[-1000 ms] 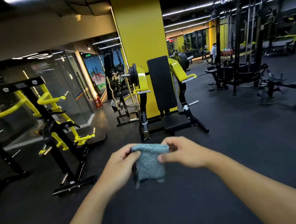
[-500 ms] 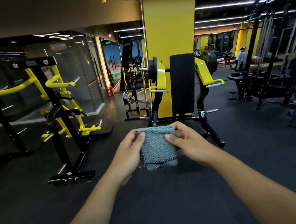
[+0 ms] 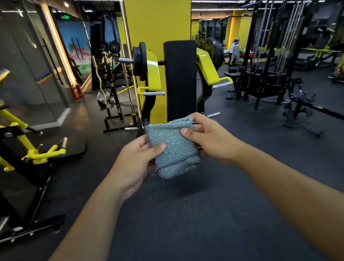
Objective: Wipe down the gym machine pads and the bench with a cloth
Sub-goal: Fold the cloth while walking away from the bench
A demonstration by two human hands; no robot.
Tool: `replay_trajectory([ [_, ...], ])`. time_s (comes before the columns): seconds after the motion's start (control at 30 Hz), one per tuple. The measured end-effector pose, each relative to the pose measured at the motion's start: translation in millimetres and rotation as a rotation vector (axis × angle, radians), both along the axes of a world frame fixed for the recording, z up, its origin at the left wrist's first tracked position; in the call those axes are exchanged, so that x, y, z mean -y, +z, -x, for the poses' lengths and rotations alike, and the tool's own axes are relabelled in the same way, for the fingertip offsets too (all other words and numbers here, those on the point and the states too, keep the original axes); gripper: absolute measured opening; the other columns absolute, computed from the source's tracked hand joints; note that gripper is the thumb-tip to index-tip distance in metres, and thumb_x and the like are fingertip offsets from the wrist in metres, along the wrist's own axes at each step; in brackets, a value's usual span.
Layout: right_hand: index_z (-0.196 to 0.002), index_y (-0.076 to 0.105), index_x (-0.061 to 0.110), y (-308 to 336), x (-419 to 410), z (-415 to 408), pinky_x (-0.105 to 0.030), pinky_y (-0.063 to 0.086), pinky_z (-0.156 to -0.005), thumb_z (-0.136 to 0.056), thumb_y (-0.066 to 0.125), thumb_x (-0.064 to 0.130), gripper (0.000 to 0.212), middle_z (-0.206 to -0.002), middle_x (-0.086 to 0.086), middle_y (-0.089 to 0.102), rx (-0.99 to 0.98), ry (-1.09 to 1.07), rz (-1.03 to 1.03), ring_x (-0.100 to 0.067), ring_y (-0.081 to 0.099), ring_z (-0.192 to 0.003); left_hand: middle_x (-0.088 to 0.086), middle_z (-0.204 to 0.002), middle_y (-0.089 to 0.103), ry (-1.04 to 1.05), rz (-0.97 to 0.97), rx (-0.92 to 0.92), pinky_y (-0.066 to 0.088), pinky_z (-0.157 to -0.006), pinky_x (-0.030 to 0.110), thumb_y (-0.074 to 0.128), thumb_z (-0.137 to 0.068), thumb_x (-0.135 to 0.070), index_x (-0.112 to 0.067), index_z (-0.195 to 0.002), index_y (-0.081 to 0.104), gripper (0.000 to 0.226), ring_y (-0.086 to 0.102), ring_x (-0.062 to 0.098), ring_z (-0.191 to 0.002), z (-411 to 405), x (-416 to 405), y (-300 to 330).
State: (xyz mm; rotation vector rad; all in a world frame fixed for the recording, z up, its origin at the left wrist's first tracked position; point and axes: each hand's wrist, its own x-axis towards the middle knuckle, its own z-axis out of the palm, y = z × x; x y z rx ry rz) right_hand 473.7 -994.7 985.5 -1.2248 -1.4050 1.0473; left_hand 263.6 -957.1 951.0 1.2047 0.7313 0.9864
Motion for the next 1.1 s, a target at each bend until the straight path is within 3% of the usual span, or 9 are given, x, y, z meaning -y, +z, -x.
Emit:
replay_trajectory([
  [0.13,-0.118,0.053,0.008,-14.3,-72.1,-16.1,-0.054,0.06,-0.073,-0.108,0.054,0.019,0.015,-0.113,-0.021,0.07,0.023,0.012,0.041,-0.021,0.071,-0.085,0.013,-0.12,0.075,0.043,0.077,0.051,0.058,-0.091,0.043,0.06,-0.1,-0.01,-0.008,-0.126,0.066,0.027,0.072,0.029,-0.113,-18.0,-69.2,-14.3],
  [0.27,-0.12,0.052,0.007,-31.8,-160.6,-25.5,-0.034,0.058,-0.056,-0.108,0.052,0.018,0.017,-0.102,-0.011,0.071,-0.018,0.056,0.049,-0.013,0.072,-0.077,0.014,-0.12,0.075,0.094,0.132,0.072,0.055,-0.097,0.048,0.056,-0.104,-0.012,-0.009,-0.127,0.066,0.026,0.072,0.029,-0.112,-28.4,-147.5,-25.2],
  [0.5,-0.114,0.058,0.019,-33.0,-326.5,-14.7,-0.054,0.063,-0.066,-0.106,0.057,0.024,0.009,-0.114,-0.01,0.072,-0.008,0.187,0.056,-0.028,0.074,-0.098,0.011,-0.118,0.076,0.302,0.112,0.035,0.057,-0.095,0.047,0.058,-0.104,-0.016,-0.011,-0.125,0.067,0.024,0.074,0.028,-0.109,-20.1,-282.7,-21.6],
  [0.63,-0.116,0.058,0.02,-37.5,-398.8,14.1,-0.054,0.062,-0.063,-0.106,0.058,0.025,0.011,-0.104,-0.003,0.076,-0.016,0.245,0.087,-0.031,0.076,-0.093,0.013,-0.118,0.076,0.406,0.134,0.031,0.059,-0.091,0.045,0.06,-0.103,-0.017,-0.012,-0.12,0.068,0.02,0.074,0.028,-0.107,7.3,-342.1,-25.4],
  [0.73,-0.115,0.059,0.02,-44.2,-448.3,44.1,-0.062,0.061,-0.065,-0.105,0.06,0.022,0.011,-0.107,-0.007,0.075,-0.014,0.295,0.118,-0.037,0.075,-0.095,0.014,-0.119,0.075,0.459,0.143,0.013,0.056,-0.098,0.052,0.063,-0.102,-0.021,-0.015,-0.12,0.069,0.02,0.072,0.031,-0.111,38.1,-385.3,-34.6],
  [0.9,-0.116,0.061,0.02,-55.0,-531.3,98.9,-0.039,0.06,-0.048,-0.104,0.061,0.02,0.013,-0.103,0.0,0.077,-0.008,0.325,0.148,-0.026,0.077,-0.086,0.011,-0.12,0.075,0.498,0.131,-0.009,0.054,-0.101,0.057,0.064,-0.102,-0.024,-0.017,-0.116,0.07,0.017,0.072,0.031,-0.113,95.4,-463.7,-50.8],
  [1.1,-0.117,0.061,0.016,-73.8,-618.5,179.7,-0.036,0.059,-0.046,-0.102,0.063,0.019,0.016,-0.1,0.005,0.077,0.018,0.28,0.206,-0.024,0.076,-0.08,0.009,-0.115,0.077,0.482,0.13,-0.032,0.059,-0.093,0.054,0.064,-0.102,-0.028,-0.021,-0.109,0.073,0.014,0.072,0.031,-0.11,172.8,-552.0,-68.7],
])
